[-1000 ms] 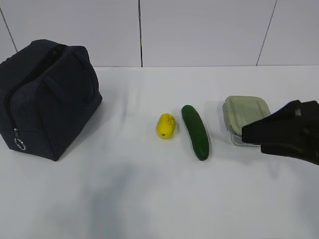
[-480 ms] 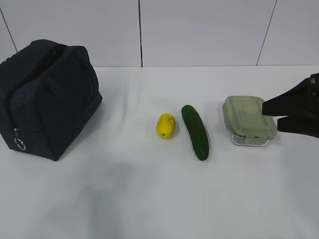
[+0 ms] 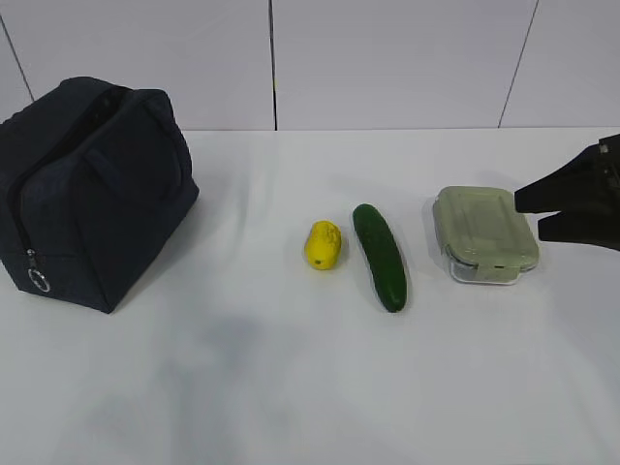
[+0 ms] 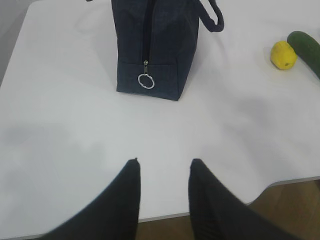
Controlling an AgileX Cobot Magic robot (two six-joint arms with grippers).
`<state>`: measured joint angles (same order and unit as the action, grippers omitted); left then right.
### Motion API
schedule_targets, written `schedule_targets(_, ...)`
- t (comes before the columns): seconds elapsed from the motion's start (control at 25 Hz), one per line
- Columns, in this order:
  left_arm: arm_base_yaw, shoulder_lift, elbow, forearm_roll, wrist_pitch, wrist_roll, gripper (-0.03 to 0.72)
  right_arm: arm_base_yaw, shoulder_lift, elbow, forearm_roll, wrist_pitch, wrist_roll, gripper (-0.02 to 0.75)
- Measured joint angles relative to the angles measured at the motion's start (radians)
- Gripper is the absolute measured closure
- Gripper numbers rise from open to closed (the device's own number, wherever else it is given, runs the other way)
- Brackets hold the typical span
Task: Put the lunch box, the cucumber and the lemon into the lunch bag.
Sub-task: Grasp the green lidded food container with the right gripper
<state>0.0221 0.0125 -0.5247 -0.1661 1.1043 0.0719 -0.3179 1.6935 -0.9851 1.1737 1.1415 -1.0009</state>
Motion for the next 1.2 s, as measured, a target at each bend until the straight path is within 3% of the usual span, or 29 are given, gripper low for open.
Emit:
schedule_targets(0.4,0.0,0.0,0.0,0.0,0.0,0.0,0.453,-0.12,0.144,-0.149,-0.014,0.029,-0.102,0.221)
schedule_targets(0.64,0.0,0.0,0.0,0.0,0.0,0.0,0.454,-0.122,0.192,-0.156,0.029,0.029,-0.209,0.14)
schedule_targets(1.2,0.0,0.0,0.0,0.0,0.0,0.0,0.454,-0.122,0.47,-0.349,0.04,0.028,-0.174,0.134)
